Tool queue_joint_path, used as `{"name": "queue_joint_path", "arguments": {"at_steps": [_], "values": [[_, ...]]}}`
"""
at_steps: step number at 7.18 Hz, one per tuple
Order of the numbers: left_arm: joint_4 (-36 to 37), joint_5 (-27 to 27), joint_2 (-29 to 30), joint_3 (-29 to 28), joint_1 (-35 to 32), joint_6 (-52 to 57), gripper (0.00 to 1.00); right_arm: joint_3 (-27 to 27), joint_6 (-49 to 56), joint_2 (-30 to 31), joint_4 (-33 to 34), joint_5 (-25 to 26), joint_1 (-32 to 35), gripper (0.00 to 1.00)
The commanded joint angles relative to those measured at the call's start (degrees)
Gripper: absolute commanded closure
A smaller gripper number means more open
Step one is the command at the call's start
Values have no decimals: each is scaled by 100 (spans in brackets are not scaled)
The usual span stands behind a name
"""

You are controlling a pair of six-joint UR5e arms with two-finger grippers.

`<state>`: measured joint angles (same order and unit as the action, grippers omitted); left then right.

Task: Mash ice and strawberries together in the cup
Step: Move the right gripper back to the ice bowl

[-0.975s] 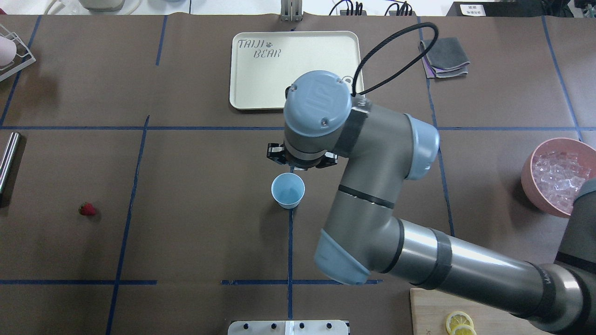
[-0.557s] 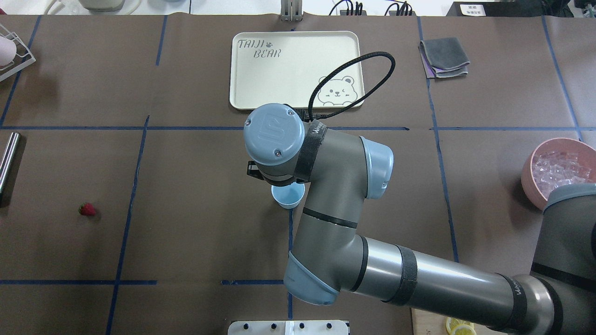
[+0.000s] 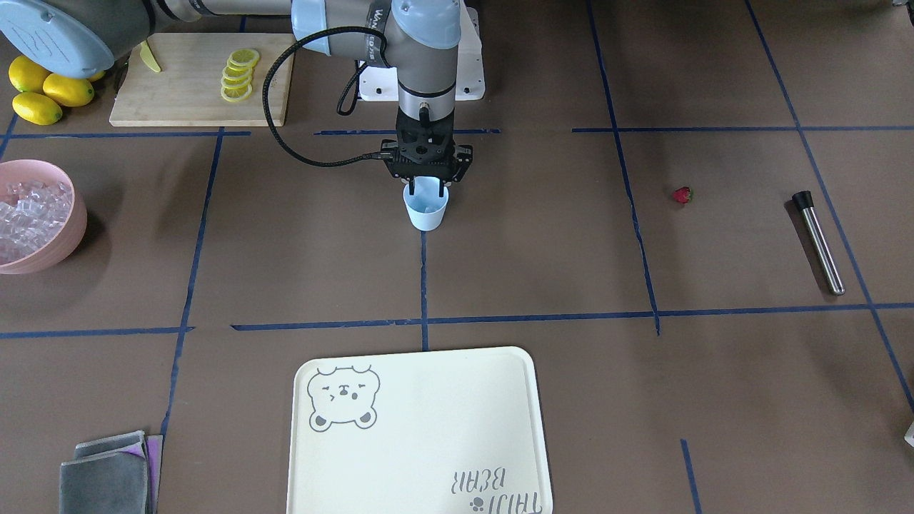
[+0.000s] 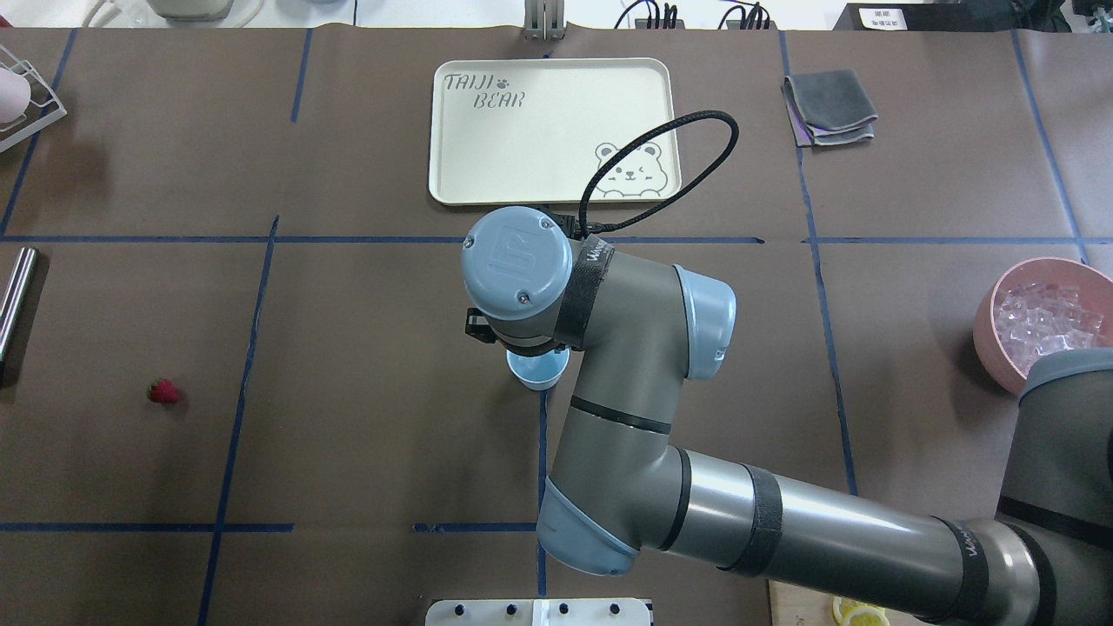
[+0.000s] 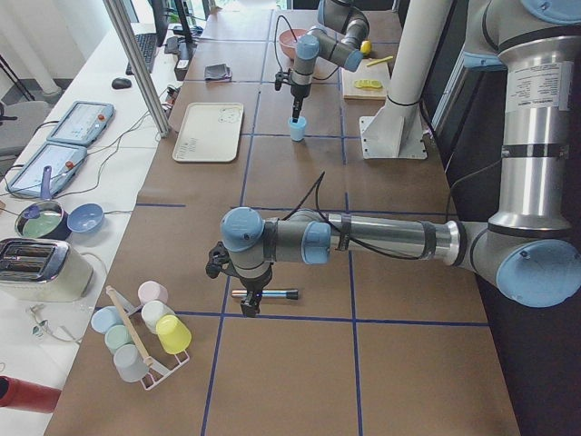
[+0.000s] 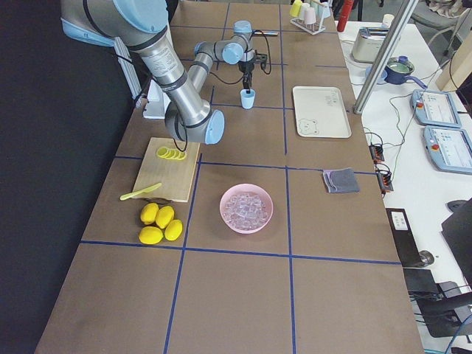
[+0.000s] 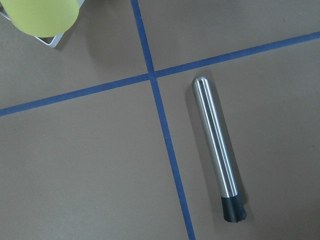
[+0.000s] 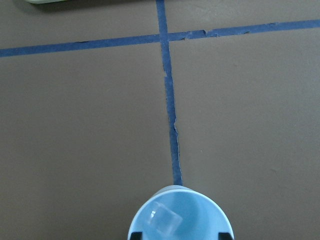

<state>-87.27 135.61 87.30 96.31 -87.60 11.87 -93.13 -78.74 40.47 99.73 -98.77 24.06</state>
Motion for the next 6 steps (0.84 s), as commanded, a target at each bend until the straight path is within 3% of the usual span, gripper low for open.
{"name": "queue_joint_path", "arguments": {"at_steps": [1, 3, 4, 6], "values": [[0, 0, -2, 2, 6, 0, 0, -64, 8, 23, 3, -28, 3, 1], [0, 0, -2, -6, 6, 0, 0, -623, 182, 511, 11, -368, 526, 1], [0, 0, -2, -7, 15, 0, 0, -1315, 984, 1115, 20, -780, 1069, 1], [0, 0, -2, -7, 15, 0, 0, -2136, 2399, 2259, -6, -1607, 2037, 1]]}}
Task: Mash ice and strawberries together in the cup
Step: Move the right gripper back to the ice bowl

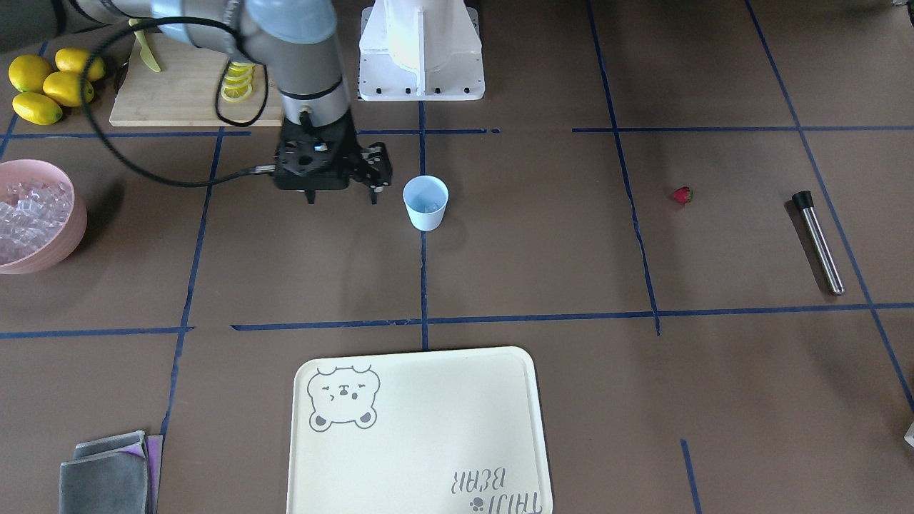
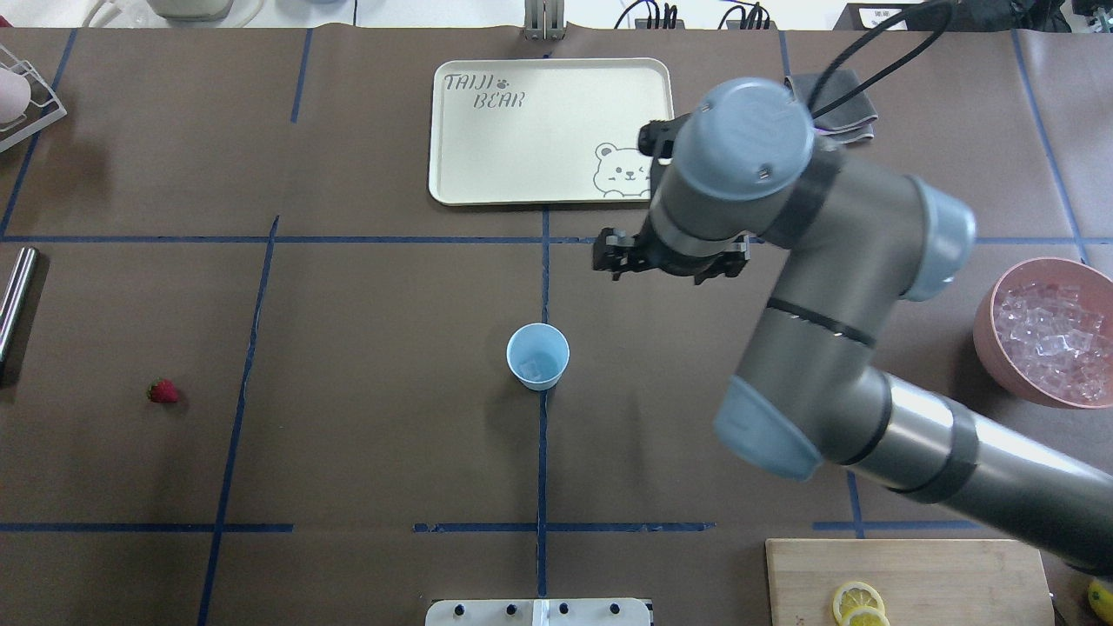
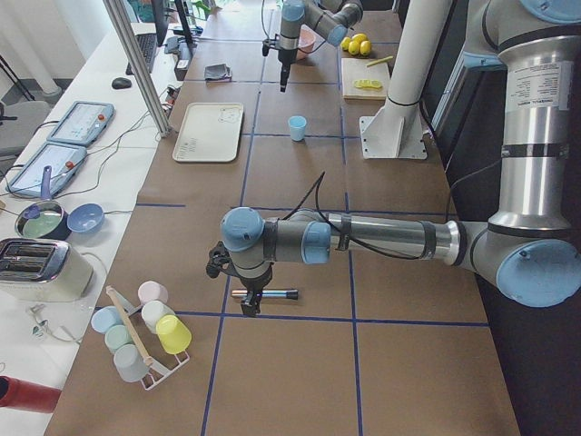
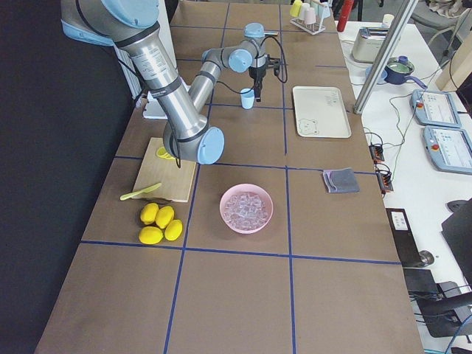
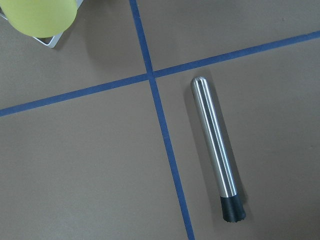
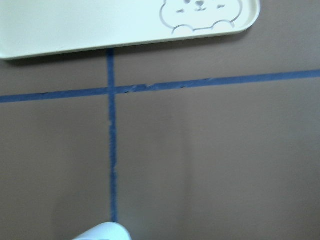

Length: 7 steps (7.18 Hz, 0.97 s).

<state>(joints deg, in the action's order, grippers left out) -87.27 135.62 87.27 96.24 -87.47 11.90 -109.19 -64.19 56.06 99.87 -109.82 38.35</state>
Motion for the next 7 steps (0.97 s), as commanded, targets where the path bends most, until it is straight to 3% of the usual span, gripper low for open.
{"name": "queue_joint_path", "arguments": {"at_steps": [1, 2, 4, 6, 7], "values": [[0, 0, 9, 0, 2, 5, 0, -960, 1553, 1436, -63, -732, 951, 1], [0, 0, 0, 0, 45, 5, 0, -1225, 2229, 2087, -220, -839, 1338, 1], [0, 0, 0, 17, 54, 5, 0, -1254, 3390, 3169, -982, -1400, 2120, 1], [0, 0, 0, 17, 46, 5, 0, -1176, 4061, 4207, -1765, -1604, 2457, 1], [0, 0, 0, 17, 46, 5, 0, -958, 4055, 4342, -2134, -1604, 2458, 2]]}}
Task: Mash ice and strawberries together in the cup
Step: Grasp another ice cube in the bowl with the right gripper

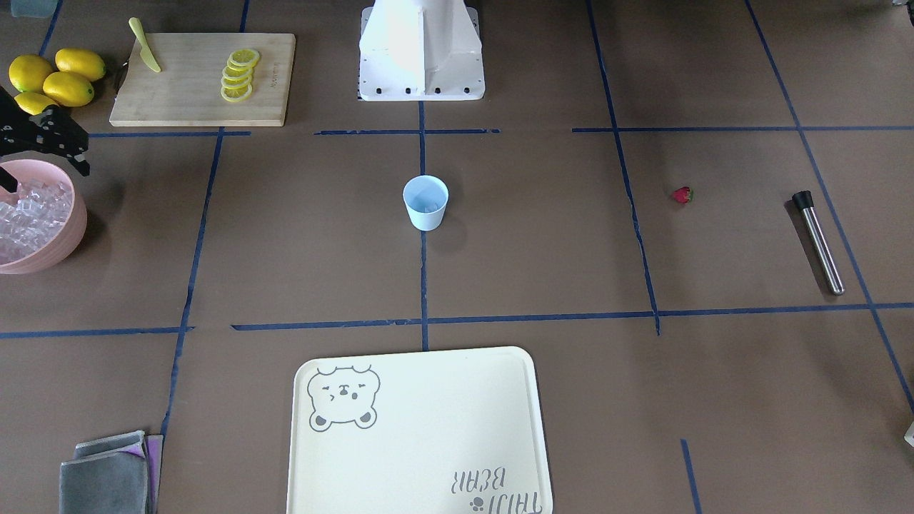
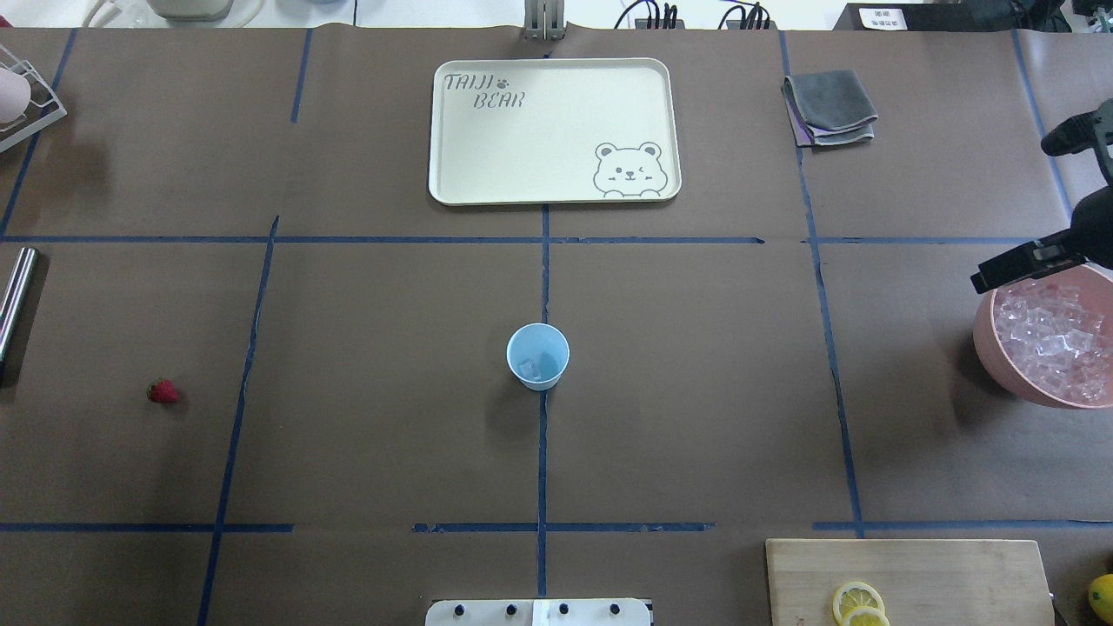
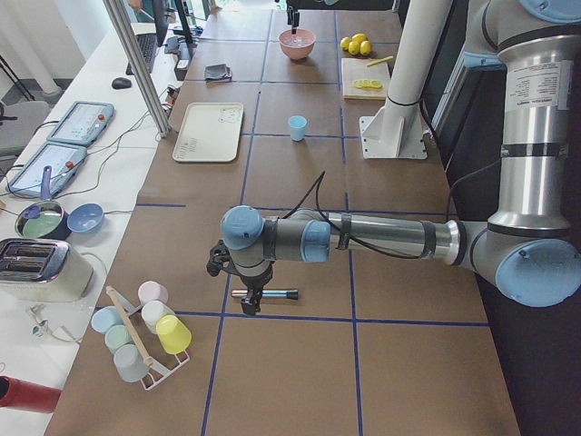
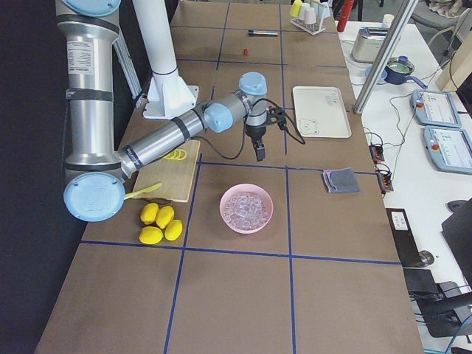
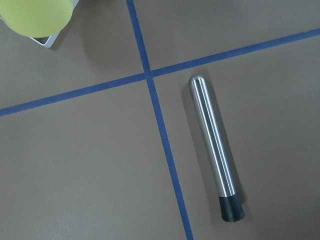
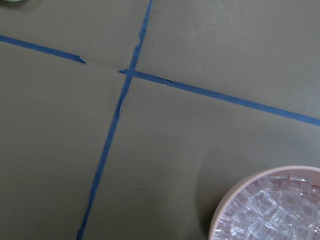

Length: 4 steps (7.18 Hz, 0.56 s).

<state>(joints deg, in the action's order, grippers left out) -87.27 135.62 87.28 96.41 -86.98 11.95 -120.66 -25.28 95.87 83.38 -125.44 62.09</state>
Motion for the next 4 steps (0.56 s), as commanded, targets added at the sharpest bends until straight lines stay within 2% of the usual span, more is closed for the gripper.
{"name": "queue_joint_path", "arguments": {"at_steps": [1, 4], "values": [[0, 0, 0, 1, 5, 0, 0, 452, 190, 362, -637, -33, 75, 7], [0, 9, 0, 10, 6, 0, 0, 753, 217, 519, -656, 10, 75, 20]]}}
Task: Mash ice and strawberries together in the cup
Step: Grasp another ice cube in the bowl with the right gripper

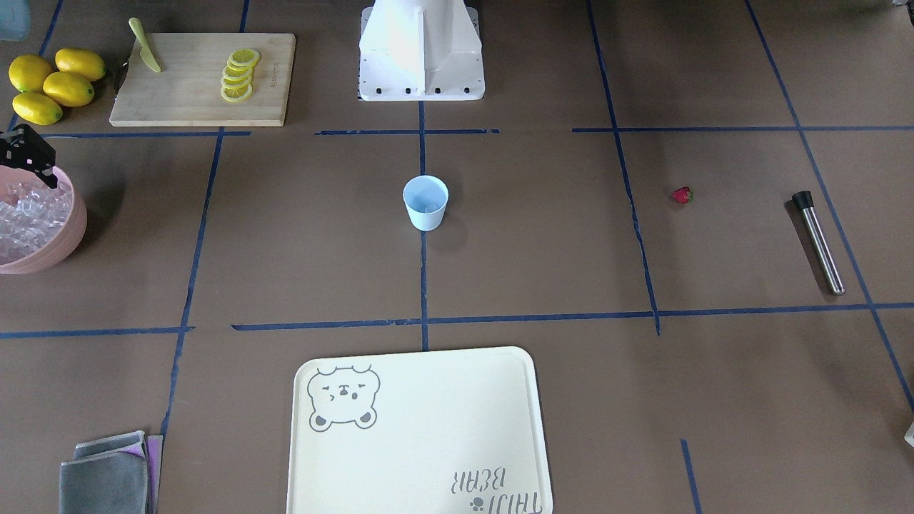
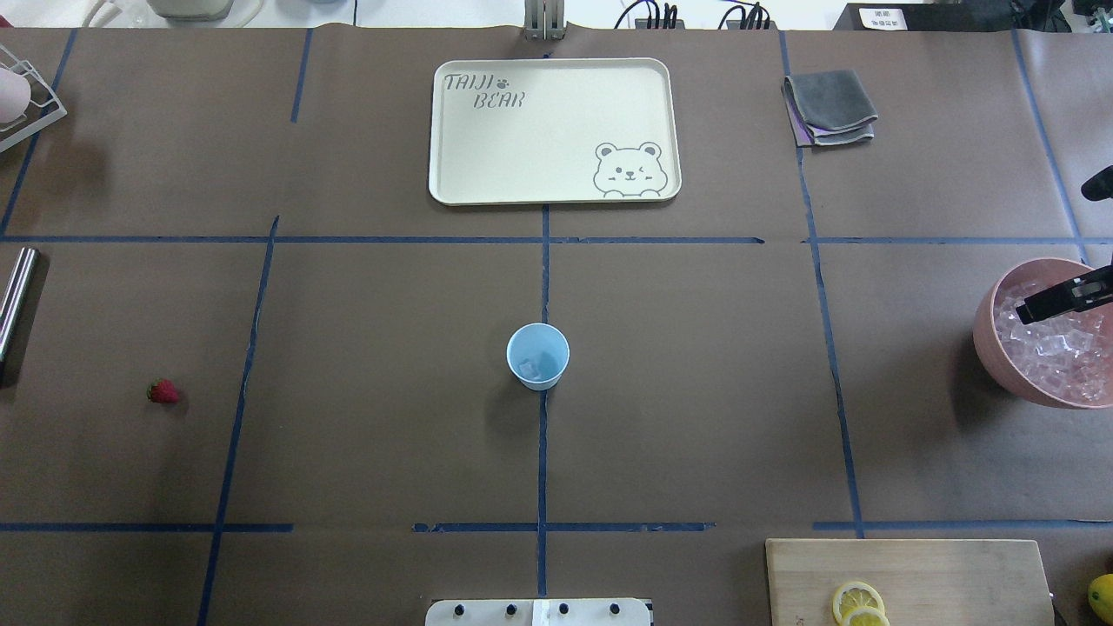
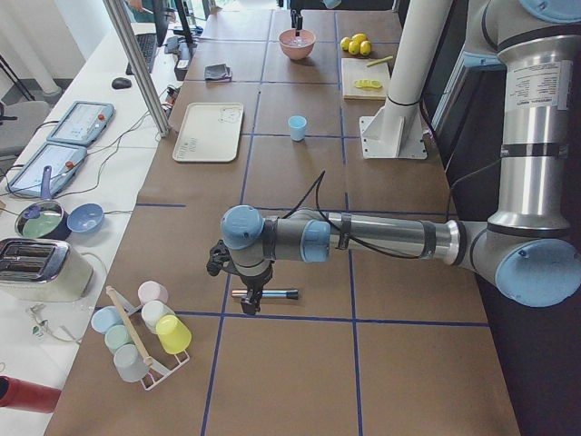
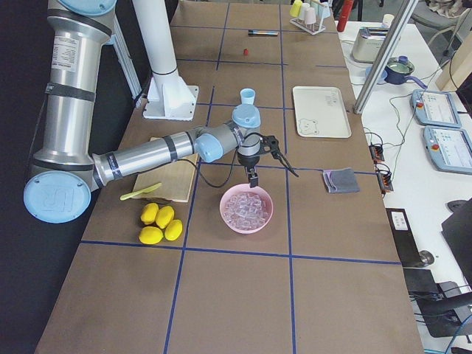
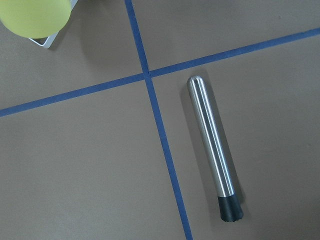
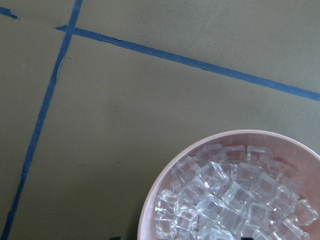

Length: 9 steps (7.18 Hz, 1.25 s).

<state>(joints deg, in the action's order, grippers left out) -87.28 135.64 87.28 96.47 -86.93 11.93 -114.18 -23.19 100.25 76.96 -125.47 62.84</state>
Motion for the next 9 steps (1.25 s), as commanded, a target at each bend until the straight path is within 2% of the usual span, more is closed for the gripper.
{"name": "queue_joint_path", "arguments": {"at_steps": [1, 3, 9], "values": [[0, 6, 0, 3, 0, 2, 0, 194, -1, 117, -6, 6, 0, 24], [0, 6, 0, 3, 0, 2, 0, 641, -45, 56, -14, -12, -17, 31], [0, 6, 0, 3, 0, 2, 0, 643, -45, 56, -32, -30, -237, 40]]}}
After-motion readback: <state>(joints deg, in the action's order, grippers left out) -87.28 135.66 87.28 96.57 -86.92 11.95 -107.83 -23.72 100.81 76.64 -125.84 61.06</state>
